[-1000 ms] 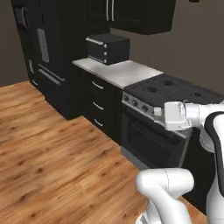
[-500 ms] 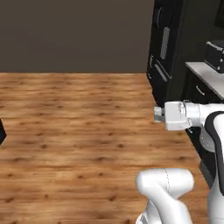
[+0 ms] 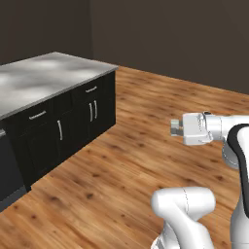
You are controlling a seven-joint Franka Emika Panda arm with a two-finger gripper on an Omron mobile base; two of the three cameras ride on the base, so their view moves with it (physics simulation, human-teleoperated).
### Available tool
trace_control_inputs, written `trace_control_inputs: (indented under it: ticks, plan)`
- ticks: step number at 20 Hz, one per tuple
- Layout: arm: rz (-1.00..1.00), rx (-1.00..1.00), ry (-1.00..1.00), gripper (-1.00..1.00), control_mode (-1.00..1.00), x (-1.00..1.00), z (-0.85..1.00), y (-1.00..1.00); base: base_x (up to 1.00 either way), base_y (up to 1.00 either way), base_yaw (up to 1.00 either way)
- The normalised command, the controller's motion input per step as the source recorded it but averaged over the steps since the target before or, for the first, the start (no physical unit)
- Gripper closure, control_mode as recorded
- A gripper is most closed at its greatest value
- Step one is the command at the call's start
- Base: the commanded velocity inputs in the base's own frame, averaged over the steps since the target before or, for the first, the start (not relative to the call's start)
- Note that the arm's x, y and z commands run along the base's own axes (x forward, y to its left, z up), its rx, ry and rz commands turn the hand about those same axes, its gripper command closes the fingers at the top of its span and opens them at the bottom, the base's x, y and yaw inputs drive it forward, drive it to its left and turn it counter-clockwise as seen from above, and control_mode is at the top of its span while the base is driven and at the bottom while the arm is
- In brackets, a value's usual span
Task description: Pick up the marshmallow and place it in the cup of hot chocolate on the dining counter.
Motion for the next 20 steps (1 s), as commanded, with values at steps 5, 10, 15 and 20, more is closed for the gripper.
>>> trace_control_inputs:
  ticks: [5, 10, 15, 20]
  plan:
    - [0.0, 0.0, 0.0, 1.0, 1.0, 0.0, 0.0, 0.0, 0.53, -0.32, 0.76]
    - [0.0, 0.0, 0.0, 1.0, 1.0, 0.0, 0.0, 0.0, 0.57, -0.49, 0.54]
    - [0.0, 0.0, 0.0, 1.0, 1.0, 0.0, 0.0, 0.0, 0.68, -0.76, 0.36]
    - [0.0, 0.0, 0.0, 1.0, 1.0, 0.0, 0.0, 0.0, 0.41, -1.0, 0.26]
